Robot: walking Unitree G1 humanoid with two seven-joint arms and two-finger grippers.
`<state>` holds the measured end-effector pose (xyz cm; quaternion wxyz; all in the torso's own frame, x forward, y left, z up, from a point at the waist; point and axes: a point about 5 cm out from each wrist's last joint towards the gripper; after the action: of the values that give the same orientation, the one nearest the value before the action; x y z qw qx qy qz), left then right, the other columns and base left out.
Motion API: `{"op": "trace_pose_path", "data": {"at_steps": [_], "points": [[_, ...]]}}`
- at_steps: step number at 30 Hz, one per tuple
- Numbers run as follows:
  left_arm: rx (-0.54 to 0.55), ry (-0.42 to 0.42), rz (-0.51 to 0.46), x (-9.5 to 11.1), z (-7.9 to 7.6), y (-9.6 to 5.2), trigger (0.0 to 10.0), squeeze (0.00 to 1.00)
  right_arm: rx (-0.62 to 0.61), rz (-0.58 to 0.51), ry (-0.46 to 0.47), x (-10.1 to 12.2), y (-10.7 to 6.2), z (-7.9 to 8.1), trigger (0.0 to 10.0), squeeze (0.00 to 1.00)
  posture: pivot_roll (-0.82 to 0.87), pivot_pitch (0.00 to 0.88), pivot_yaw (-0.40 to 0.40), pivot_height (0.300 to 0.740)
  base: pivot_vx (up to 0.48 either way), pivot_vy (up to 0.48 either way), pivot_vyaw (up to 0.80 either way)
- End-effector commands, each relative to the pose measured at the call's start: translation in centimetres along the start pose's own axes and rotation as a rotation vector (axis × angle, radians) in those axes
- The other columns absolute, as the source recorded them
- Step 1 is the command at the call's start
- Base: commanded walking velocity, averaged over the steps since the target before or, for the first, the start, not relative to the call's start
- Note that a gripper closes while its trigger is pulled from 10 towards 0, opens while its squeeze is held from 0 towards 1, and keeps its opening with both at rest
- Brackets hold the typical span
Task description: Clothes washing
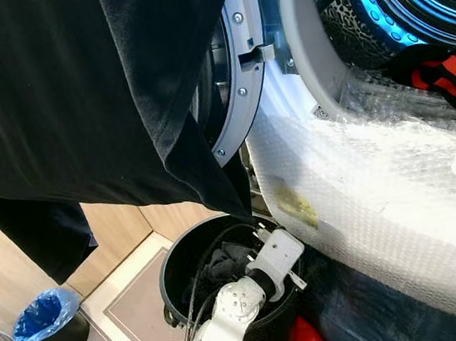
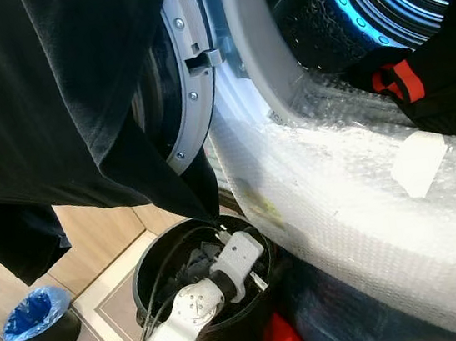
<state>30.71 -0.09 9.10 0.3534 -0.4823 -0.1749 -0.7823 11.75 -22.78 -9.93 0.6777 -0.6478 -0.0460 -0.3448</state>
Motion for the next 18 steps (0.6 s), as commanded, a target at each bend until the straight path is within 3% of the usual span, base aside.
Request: {"op": "trace_pose_path", "data": {"at_steps": [1, 6, 8, 10, 13, 18], "points": [[0.024, -0.017, 0.022, -0.5, 0.4, -0.4, 10.0, 0.00, 0.011, 0.021, 0.001, -0.6, 0.0, 0.5, 10.0, 0.00, -0.14, 0.000, 0.149, 0.740, 0.000, 0.000, 0.00], [0.037, -0.019, 0.025, -0.5, 0.7, -0.6, 10.0, 0.00, 0.011, 0.022, 0.001, -0.6, 0.0, 0.5, 10.0, 0.00, -0.13, 0.000, 0.148, 0.740, 0.000, 0.000, 0.00], [0.256, -0.150, 0.115, -1.9, 2.9, -1.9, 10.0, 0.00, 0.013, 0.033, -0.014, -0.8, 0.0, 0.4, 10.0, 0.00, -0.11, 0.000, 0.128, 0.740, 0.000, 0.000, 0.00], [0.256, -0.150, 0.115, -1.9, 2.9, -1.9, 10.0, 0.00, 0.013, 0.033, -0.014, -0.8, 0.0, 0.4, 10.0, 0.00, -0.11, 0.000, 0.128, 0.740, 0.000, 0.000, 0.00], [0.389, -0.238, 0.201, -3.3, 3.9, -3.2, 10.0, 0.00, 0.014, 0.041, -0.027, -0.9, -0.1, 0.3, 10.0, 0.00, -0.11, 0.000, 0.127, 0.740, 0.000, 0.000, 0.00], [0.412, -0.276, 0.232, -3.8, 3.8, -3.5, 10.0, 0.00, 0.012, 0.043, -0.033, -0.9, -0.1, 0.2, 10.0, 0.00, -0.11, 0.000, 0.128, 0.740, 0.000, 0.000, 0.00]]}}
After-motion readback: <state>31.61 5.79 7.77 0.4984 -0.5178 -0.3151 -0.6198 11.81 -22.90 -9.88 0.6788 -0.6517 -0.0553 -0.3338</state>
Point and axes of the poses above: a point about 5 cm out from each wrist's last joint towards the gripper, its own y axis pointing out of the wrist towards the gripper, its own x axis along the axis of the wrist's last joint, z = x × y, and after that the axes turned 15 degrees about y, right-handed
